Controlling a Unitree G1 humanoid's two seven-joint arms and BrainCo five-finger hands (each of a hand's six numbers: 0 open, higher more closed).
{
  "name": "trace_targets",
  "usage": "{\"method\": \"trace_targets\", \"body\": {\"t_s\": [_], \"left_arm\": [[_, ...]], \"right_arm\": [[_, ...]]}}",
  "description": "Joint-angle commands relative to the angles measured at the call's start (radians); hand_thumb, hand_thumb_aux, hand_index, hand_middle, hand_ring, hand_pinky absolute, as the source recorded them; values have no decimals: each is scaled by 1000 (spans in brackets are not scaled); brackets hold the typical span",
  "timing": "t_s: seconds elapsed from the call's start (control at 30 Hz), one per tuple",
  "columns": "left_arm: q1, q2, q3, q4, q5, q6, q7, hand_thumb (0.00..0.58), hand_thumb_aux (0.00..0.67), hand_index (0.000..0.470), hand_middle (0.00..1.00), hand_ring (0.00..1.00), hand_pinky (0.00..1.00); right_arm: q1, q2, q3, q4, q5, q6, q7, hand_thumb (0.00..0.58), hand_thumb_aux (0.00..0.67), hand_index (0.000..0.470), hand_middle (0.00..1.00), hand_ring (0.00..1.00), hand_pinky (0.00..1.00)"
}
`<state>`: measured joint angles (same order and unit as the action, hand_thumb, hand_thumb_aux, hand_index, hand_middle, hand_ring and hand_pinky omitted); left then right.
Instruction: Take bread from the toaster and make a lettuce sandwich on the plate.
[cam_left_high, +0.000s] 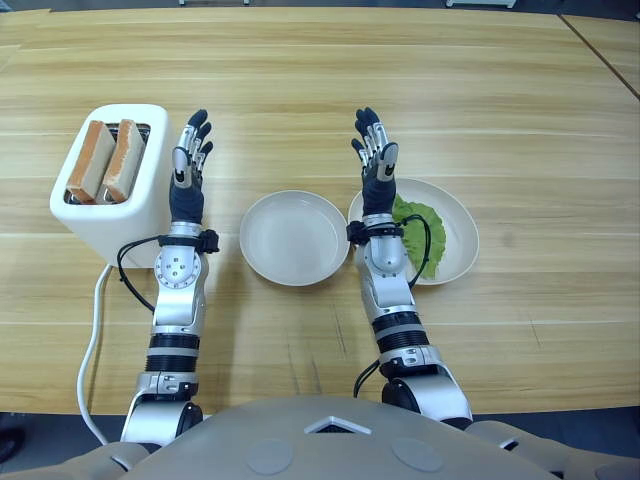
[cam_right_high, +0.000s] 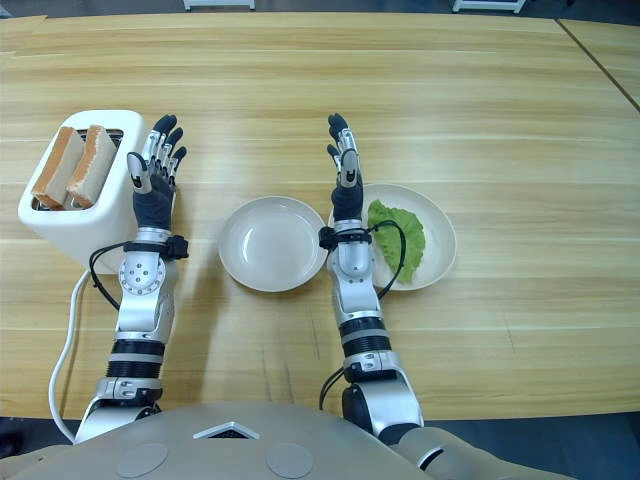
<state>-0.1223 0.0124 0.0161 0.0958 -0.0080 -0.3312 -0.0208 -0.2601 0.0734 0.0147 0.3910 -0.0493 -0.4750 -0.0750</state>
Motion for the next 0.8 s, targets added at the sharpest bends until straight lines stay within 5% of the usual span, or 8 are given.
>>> {"method": "trace_targets", "body": {"t_s": [0.03, 0.27, 0.43, 0.6, 0.8], "left_arm": [[2, 8, 2, -3, 3, 17, -4, 0, 0, 0, 0, 0, 0], [5, 7, 4, -42, -11, 10, -7, 0, 0, 0, 0, 0, 0], [15, 57, 21, -350, -5, -25, -32, 0, 0, 0, 0, 0, 0], [-3, 261, 249, -544, 86, 27, -41, 0, 0, 0, 0, 0, 0], [63, 549, 553, -533, 267, 43, -82, 0, 0, 0, 0, 0, 0]], "right_arm": [[-5, 9, 2, 10, 2, 9, -2, 0, 0, 0, 0, 0, 0], [-11, 11, 1, 16, 3, 8, -2, 0, 0, 0, 0, 0, 0], [-21, 10, 0, 29, 2, 4, -3, 0, 0, 0, 0, 0, 0], [-33, 14, 3, 46, -3, -2, -5, 0, 0, 0, 0, 0, 0], [-41, 20, 8, 61, -3, -10, -6, 0, 0, 0, 0, 0, 0]]}}
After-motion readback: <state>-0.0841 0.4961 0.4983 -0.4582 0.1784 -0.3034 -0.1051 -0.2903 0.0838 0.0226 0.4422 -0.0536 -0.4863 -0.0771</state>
